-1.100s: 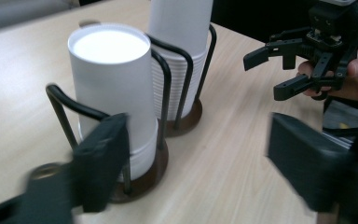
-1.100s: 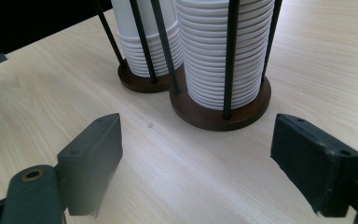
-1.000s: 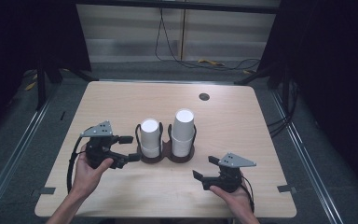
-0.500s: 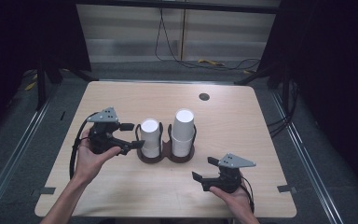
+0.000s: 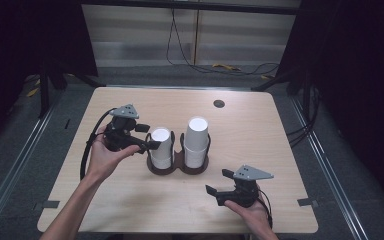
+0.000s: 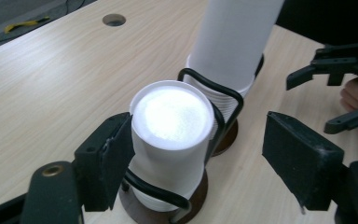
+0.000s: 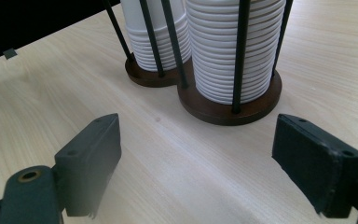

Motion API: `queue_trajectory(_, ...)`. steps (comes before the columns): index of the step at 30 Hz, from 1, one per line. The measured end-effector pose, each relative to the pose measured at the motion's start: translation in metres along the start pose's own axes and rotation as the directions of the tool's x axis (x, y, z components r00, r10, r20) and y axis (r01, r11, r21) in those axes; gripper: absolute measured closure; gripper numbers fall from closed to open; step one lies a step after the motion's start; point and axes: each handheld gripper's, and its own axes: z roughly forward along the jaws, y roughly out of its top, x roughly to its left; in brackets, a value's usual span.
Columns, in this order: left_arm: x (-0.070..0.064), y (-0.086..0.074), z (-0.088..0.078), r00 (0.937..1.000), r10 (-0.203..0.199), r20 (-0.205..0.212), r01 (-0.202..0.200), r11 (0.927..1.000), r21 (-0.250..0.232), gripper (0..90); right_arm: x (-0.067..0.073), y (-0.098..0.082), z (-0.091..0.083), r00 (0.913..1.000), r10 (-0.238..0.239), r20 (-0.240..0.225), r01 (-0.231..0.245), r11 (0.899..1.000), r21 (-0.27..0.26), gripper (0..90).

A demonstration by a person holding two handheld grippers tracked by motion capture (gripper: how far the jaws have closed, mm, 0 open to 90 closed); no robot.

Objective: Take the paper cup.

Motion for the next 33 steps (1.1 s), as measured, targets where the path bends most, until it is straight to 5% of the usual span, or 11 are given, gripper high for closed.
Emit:
queue_trajectory(5,0.004,0.009,0.006,0.9994,-0.002,-0.035,0.003,0.999,0.046,24.1,0.0,0.0,0.001,1.0,-0.003,0.0,0.003,1.0,0.004,15.4)
queue_trajectory(15,0.009,0.018,0.023,0.9998,0.009,-0.02,-0.006,0.9887,0.15,26.7,0.0,-0.001,0.002,1.0,-0.003,0.001,0.003,1.0,0.018,15.8)
queue_trajectory(18,0.009,0.023,0.03,0.9992,0.034,-0.022,-0.029,0.9787,0.203,29.3,0.0,-0.001,0.001,1.0,-0.001,0.001,0.001,1.0,0.019,15.8)
queue_trajectory(21,0.008,0.024,0.033,0.9983,0.035,-0.047,-0.024,0.9761,0.216,32.1,0.0,-0.001,0.001,1.0,0.003,0.001,-0.003,1.0,0.02,15.8)
queue_trajectory(24,0.01,0.025,0.038,0.9989,0.042,-0.022,-0.035,0.965,0.26,32.3,0.0,-0.001,0.001,1.0,0.006,-0.004,-0.006,1.0,0.02,15.8)
queue_trajectory(27,0.01,0.026,0.041,0.9991,0.039,-0.018,-0.032,0.9625,0.269,31.1,0.0,-0.001,0.002,1.0,0.006,-0.007,-0.006,1.0,0.022,15.8)
queue_trajectory(28,0.01,0.027,0.042,0.9981,0.059,-0.015,-0.052,0.9525,0.3,29.9,0.0,-0.001,0.002,1.0,0.006,-0.007,-0.006,1.0,0.023,15.8)
queue_trajectory(30,0.007,0.027,0.046,0.9968,0.067,-0.043,-0.05,0.9442,0.326,29.6,0.0,-0.001,0.002,0.9999,0.009,-0.008,-0.009,1.0,0.027,15.8)
queue_trajectory(33,0.007,0.028,0.047,0.9963,0.072,-0.047,-0.053,0.9437,0.327,30.5,0.0,-0.001,0.002,0.9999,0.009,-0.007,-0.009,1.0,0.029,15.7)
